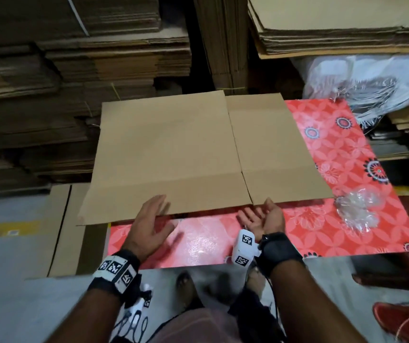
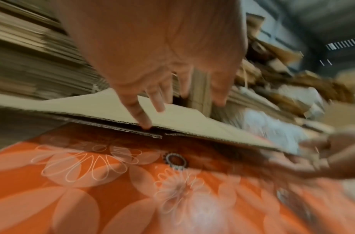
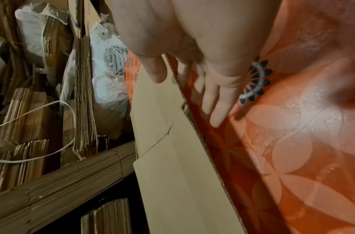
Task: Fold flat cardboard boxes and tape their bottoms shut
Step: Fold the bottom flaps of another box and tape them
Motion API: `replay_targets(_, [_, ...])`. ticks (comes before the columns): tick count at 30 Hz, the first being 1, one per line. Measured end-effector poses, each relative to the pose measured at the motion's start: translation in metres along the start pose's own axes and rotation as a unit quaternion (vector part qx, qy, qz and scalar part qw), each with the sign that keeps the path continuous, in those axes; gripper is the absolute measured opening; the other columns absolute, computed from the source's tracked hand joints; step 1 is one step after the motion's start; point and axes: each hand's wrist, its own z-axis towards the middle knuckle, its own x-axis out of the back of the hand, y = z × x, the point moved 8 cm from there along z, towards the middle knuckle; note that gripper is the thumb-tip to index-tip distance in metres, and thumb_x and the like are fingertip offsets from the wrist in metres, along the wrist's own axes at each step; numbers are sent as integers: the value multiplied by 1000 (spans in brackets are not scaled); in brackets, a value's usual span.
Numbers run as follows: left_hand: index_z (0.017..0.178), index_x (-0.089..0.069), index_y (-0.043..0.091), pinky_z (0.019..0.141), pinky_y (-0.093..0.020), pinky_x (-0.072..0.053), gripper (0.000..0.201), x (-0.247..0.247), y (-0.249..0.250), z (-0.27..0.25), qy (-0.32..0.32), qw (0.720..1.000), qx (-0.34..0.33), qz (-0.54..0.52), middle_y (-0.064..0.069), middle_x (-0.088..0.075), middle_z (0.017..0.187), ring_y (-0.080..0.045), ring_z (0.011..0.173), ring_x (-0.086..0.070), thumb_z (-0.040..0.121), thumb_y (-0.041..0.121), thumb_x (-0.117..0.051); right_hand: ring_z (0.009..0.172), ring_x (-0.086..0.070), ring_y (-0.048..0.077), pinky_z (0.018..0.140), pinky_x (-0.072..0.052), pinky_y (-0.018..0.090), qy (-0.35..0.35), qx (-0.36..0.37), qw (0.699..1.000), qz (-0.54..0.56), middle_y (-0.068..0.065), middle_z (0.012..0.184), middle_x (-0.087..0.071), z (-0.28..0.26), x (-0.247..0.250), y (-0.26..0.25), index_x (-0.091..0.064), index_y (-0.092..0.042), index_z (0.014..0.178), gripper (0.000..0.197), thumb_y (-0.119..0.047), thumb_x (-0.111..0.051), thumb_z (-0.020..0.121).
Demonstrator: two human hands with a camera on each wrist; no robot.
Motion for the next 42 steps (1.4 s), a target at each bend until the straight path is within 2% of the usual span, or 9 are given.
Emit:
replay_targets(3, [137, -46, 19, 76, -14, -53, 53, 37, -5, -16, 150, 965, 110, -185, -9, -57, 123, -4, 97, -64, 95, 45, -64, 127, -57, 44, 96, -54, 59, -15, -18, 998, -55, 18, 141, -53, -2, -14, -1, -54, -7, 128, 41, -26, -65, 93])
replay_targets(5, [121, -50, 12, 59, -29, -57, 43, 34, -18, -31, 157, 874, 241, -393, -19, -63, 102, -19, 72, -66, 99, 48, -55, 100, -71, 28, 85, -62, 46, 11, 15, 991, -134, 15, 110, -69, -4, -18, -11, -59, -5, 107, 13, -14, -62, 97])
replay_targets(7, [116, -53, 6, 72, -44, -58, 64, 26, -30, -46, 149, 773, 323, -525, -19, -69, 98, -34, 80, -69, 94, 65, -41, 61, -70, 12, 58, -63, 30, 26, 35, 983, -177, 8, 68, -71, -2, -24, -20, -59, -2, 103, 8, -8, -61, 98])
replay_targets(9, [127, -52, 5, 90, -52, -57, 80, 21, -43, -57, 152, 743, 343, -554, -23, -69, 114, -40, 102, -70, 96, 74, -27, 44, -64, 6, 48, -58, 24, 31, 46, 976, -209, 3, 50, -65, -6, -33, -28, -59, -1, 97, 6, -7, -61, 98])
replay_targets(19, [162, -13, 20, 106, -61, -45, 100, 17, -52, -32, 212, 593, 303, -716, -29, -35, 156, -46, 130, -52, 88, 84, -32, 85, -69, 19, 64, -62, 27, -44, 68, 968, -239, 13, 97, -65, -50, -73, -59, -57, -3, 93, 9, -6, -55, 101])
replay_targets(25, [156, -30, 20, 105, -61, -46, 65, 29, -40, 12, 176, 641, 351, -660, -25, -28, 160, -46, 129, -52, 102, 47, -53, 78, -76, 23, 58, -63, 30, -102, 68, 967, -225, 12, 84, -77, -76, -92, -59, -60, -5, 97, 12, -6, -50, 102])
replay_targets(30, [125, -43, 15, 61, -47, -61, 32, 49, -40, 42, 232, 614, 261, -707, -22, -56, 125, -36, 102, -65, 98, 3, -53, 106, -66, 36, 64, -64, 45, -151, 71, 970, -178, 23, 115, -64, -88, -118, -67, -56, -4, 103, 16, -3, -40, 102])
replay_targets(34, [112, -45, 15, 72, -52, -62, 30, 66, -4, 49, 198, 633, 192, -723, -20, -56, 127, -37, 121, -59, 91, 3, -63, 131, -49, 39, 76, -61, 58, -167, 55, 979, -100, 13, 144, -43, -98, -124, -97, -52, -9, 112, 12, -10, -45, 103])
replay_targets(42, [104, -44, 14, 81, -56, -59, 49, 97, 169, 23, 228, 647, -14, -728, -15, -70, 93, -35, 100, -72, 75, 4, -82, 92, -72, 28, 64, -64, 42, -309, 95, 944, -69, 14, 101, -73, -158, -132, -211, -61, -7, 108, 19, -1, -45, 101])
